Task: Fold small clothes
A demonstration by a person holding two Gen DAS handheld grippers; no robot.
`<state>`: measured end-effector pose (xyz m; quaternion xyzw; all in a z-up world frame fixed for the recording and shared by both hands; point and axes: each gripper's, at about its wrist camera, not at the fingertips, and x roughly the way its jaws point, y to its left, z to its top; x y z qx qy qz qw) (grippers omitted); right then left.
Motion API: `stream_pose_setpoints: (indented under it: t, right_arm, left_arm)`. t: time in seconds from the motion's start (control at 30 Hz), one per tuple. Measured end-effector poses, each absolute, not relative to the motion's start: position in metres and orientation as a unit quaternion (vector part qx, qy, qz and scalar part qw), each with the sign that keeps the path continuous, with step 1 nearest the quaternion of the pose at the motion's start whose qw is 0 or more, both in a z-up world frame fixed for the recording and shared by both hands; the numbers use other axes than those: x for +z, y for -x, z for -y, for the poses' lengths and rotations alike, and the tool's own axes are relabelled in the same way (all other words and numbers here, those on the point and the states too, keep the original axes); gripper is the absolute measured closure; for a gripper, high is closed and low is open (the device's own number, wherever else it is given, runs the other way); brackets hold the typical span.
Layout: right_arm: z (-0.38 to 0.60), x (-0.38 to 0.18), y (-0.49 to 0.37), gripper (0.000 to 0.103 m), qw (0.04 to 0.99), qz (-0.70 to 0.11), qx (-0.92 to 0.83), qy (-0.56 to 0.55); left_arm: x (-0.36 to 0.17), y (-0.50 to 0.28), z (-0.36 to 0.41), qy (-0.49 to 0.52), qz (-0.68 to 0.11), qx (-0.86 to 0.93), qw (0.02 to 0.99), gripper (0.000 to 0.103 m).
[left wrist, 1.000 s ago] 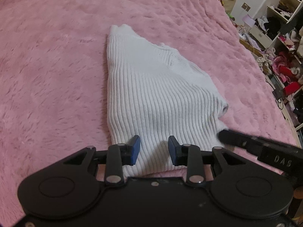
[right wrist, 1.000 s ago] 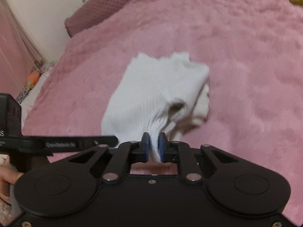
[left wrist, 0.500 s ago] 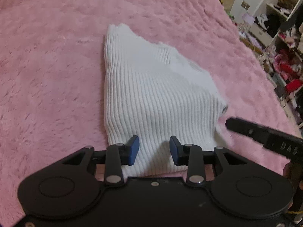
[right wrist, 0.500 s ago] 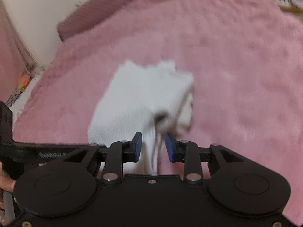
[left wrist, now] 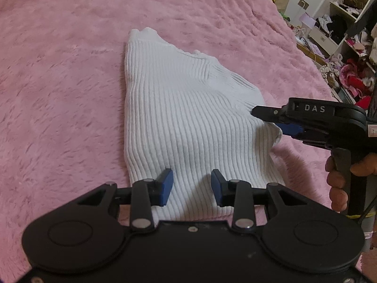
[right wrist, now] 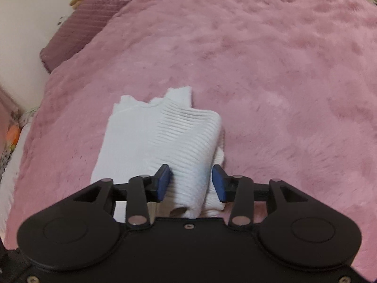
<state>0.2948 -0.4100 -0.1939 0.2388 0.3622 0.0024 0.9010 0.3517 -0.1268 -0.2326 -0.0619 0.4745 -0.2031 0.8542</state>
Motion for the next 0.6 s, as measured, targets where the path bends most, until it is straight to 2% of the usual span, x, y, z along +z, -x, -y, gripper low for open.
stream_pose_setpoints:
  t: [0.03, 0.13, 0.23, 0.47, 0.57, 0.6]
  right_arm:
    - [0.41, -0.194, -0.295, 0.069, 0.9, -0.361, 0.006, -0.242]
    - [0.405, -0.187, -0.293, 0.083, 0.909, -0.351, 0.014, -0.225]
    - [0.4, -0.173, -0.294, 0.086, 0.923, -0.333, 0.019, -0.191]
    - [0.408, -0.197, -0.306, 0.086, 0.91, -0.368, -0.004, -0.19]
    - [0.412, -0.196, -0.299, 0.074, 0.911, -0.357, -0.006, -0.204]
    - [0.412, -0.191, -0.296, 0.067, 0.915, -0.35, -0.01, -0.202]
  left_arm:
    - [-0.233, -0.352, 0.127, 0.059, -0.475, -0.203, 0.854, 0.067]
    - [-0.234, -0.353, 0.129, 0.057, -0.475, -0.2, 0.855, 0.067]
    - [-0.232, -0.352, 0.131, 0.057, -0.474, -0.197, 0.856, 0.067]
    - [-0.235, -0.351, 0.135, 0.054, -0.475, -0.191, 0.857, 0.066]
    - [-0.233, -0.35, 0.136, 0.049, -0.475, -0.191, 0.858, 0.066]
    - [-0.231, -0.35, 0.135, 0.048, -0.473, -0.192, 0.859, 0.066]
